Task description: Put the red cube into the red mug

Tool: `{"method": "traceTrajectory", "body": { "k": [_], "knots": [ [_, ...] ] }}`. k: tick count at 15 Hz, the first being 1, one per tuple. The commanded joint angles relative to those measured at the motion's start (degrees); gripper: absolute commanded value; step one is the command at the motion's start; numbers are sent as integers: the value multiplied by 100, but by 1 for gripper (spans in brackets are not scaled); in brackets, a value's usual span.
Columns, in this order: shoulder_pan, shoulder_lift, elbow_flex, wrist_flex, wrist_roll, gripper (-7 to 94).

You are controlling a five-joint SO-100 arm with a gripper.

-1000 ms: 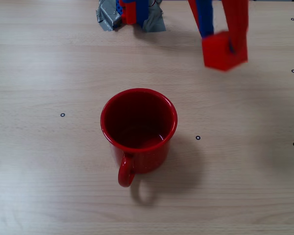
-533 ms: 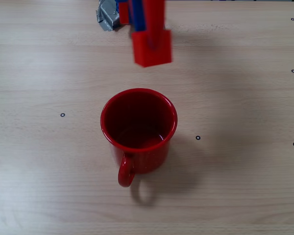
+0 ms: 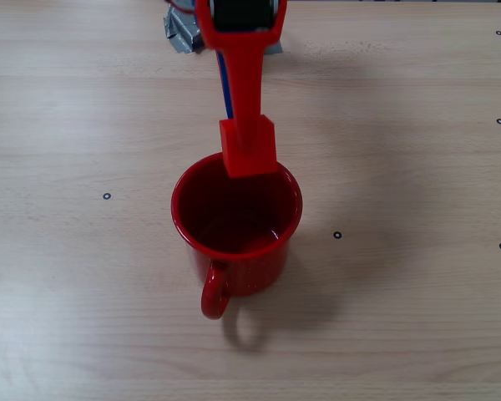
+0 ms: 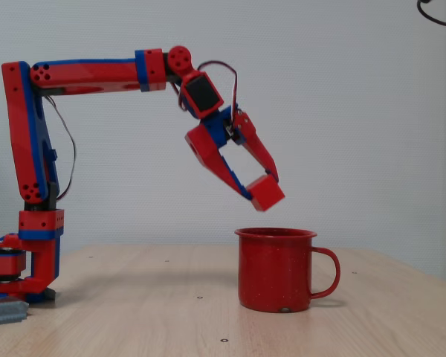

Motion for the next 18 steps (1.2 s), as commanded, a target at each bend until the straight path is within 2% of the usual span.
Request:
{"method": "traceTrajectory", "body": {
  "k": [1, 8, 11, 14, 18],
  "knots": [
    [70, 448, 158, -404, 62, 0],
    [149, 167, 457, -615, -62, 0],
    [167, 220, 554, -527, 149, 24],
    [167, 229, 554, -492, 255, 40],
    [97, 229, 448, -492, 167, 40]
  ]
}}
